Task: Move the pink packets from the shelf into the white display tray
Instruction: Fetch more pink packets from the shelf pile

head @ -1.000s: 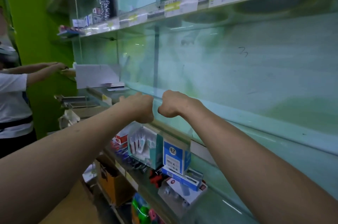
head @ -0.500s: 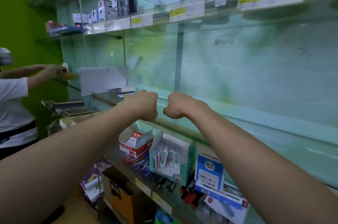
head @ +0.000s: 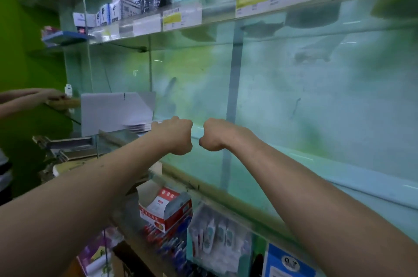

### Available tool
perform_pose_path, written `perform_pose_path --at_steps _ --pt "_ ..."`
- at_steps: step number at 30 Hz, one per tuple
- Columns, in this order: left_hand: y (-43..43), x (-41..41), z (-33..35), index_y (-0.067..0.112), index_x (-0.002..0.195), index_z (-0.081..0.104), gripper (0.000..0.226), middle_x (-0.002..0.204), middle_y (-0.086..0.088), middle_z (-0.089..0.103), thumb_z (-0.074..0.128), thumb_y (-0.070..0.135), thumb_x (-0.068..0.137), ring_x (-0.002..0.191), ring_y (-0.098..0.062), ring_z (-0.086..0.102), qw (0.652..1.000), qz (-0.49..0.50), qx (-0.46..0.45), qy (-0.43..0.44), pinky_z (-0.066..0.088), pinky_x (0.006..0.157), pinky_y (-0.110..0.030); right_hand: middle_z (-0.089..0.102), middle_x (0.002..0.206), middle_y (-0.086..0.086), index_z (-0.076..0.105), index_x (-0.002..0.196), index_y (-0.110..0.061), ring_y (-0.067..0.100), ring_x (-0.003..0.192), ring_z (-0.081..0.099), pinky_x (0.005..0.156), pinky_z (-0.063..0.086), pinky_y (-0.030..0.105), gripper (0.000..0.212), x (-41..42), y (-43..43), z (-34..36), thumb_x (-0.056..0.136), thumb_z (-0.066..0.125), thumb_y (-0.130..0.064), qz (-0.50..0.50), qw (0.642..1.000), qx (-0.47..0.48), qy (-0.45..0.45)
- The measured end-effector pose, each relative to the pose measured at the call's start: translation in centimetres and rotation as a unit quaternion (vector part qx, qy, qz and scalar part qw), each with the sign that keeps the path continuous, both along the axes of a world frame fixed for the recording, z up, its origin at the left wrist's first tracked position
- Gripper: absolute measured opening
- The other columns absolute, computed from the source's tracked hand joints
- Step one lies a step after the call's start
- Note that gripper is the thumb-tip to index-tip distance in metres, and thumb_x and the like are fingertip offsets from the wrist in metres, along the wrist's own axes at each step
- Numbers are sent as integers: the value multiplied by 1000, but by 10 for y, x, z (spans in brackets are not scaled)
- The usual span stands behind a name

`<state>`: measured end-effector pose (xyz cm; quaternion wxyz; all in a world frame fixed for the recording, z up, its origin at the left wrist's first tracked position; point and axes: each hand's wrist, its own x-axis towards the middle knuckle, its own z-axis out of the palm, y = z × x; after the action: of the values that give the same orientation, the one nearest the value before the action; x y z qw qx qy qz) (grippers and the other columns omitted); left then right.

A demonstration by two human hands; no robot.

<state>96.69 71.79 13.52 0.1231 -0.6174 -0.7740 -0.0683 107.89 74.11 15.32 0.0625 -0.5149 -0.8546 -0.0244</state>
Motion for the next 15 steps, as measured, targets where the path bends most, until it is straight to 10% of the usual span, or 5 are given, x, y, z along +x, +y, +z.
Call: perform_pose_path --at_steps 15 --pt "93 -96 -14 19 126 47 40 131 -4 51 56 26 88 119 -26 49 999 7 -17 -29 38 99 -42 50 79 5 48 92 -9 27 77 52 53 35 26 2 -79 78 -17 92 46 -10 34 999 -10 4"
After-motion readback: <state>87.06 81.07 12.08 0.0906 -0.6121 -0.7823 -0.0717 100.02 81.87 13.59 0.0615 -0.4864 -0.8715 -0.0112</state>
